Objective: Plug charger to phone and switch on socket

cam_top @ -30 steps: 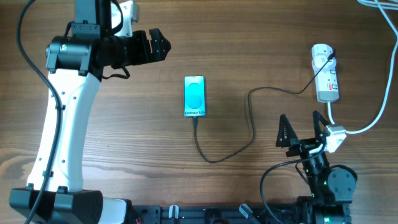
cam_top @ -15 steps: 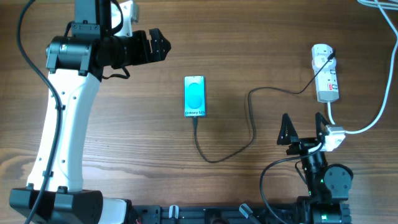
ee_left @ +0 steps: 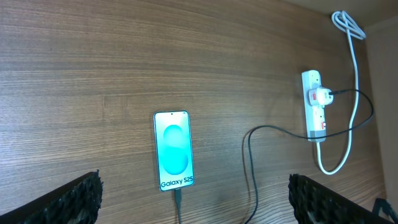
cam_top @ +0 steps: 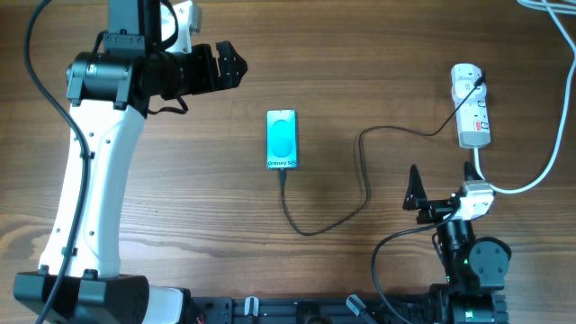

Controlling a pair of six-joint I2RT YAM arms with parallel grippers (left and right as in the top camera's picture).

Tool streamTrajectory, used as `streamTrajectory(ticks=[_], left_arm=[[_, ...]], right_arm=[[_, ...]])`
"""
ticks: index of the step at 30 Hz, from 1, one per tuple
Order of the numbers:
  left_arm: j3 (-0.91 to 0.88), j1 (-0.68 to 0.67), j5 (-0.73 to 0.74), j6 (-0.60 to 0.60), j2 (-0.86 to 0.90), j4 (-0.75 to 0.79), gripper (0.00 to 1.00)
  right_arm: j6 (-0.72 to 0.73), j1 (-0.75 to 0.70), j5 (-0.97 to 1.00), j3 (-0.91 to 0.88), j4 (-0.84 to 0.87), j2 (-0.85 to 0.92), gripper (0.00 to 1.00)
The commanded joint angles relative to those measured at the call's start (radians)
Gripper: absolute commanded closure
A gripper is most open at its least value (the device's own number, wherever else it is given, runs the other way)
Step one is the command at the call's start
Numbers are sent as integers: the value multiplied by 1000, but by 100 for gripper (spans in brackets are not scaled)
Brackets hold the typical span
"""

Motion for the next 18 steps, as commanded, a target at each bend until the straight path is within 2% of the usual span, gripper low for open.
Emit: streamTrajectory(ticks=[1,18], left_arm=[[-2,5,1,8,6,0,0],[-2,4,1,8,6,0,0]], right_arm=[[-75,5,21,-1,-2,-13,0],[-65,5,17,-1,-1,-13,0]])
